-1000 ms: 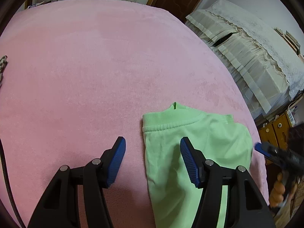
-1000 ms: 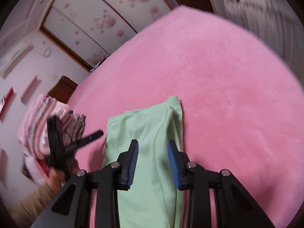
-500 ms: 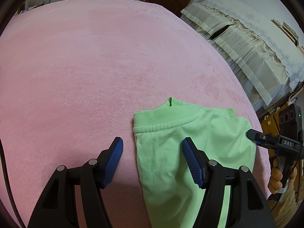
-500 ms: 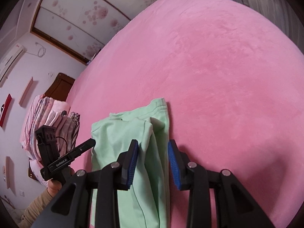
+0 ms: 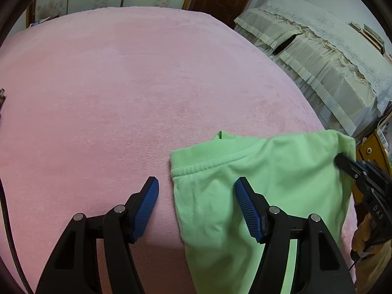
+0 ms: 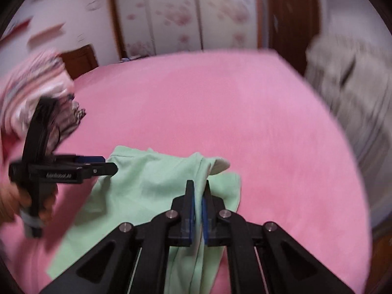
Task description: Fold small clothes
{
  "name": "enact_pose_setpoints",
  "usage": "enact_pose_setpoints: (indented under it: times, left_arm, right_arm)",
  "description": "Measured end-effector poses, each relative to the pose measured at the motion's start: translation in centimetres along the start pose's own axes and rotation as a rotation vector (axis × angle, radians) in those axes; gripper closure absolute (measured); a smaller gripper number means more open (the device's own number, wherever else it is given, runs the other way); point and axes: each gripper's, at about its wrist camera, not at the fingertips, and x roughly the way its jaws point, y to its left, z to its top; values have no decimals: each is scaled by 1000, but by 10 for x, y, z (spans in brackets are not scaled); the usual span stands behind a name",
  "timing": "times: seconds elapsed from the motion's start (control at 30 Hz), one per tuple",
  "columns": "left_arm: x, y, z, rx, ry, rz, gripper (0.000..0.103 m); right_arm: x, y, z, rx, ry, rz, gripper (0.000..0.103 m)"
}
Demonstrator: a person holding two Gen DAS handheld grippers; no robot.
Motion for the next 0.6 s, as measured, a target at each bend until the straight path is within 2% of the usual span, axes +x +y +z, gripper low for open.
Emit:
enact_pose_setpoints:
  times: [0.1,0.2,0.23,0.3,0.4,0.53,0.6]
  left_arm:
    - [0,-1,-3,3,-10,26,38]
    - [0,1,-3,7,-23,69,32]
    - [1,2,-4,11,-24,89,30]
    - [3,4,-3,14,-22,117,29]
    - [1,7,-1,-4,-27,152,29]
    - [-24,5,3,-25,-134,170,29]
    - [-36,2,5,-35,-183,141,29]
  right_arm:
    - [11,7,-6,-62,41,-129,97]
    - [29,0,-16,-53,132,-235,83]
    - [35,-6,-19,-46,164,-287,80]
    - [39,-14,-23,-14,196,-317,78]
    - [28,-28,-19,56,172,-285,79]
    - [2,-36,-4,157,78,-163,79]
    - [1,-31,5,197,55,-90,79]
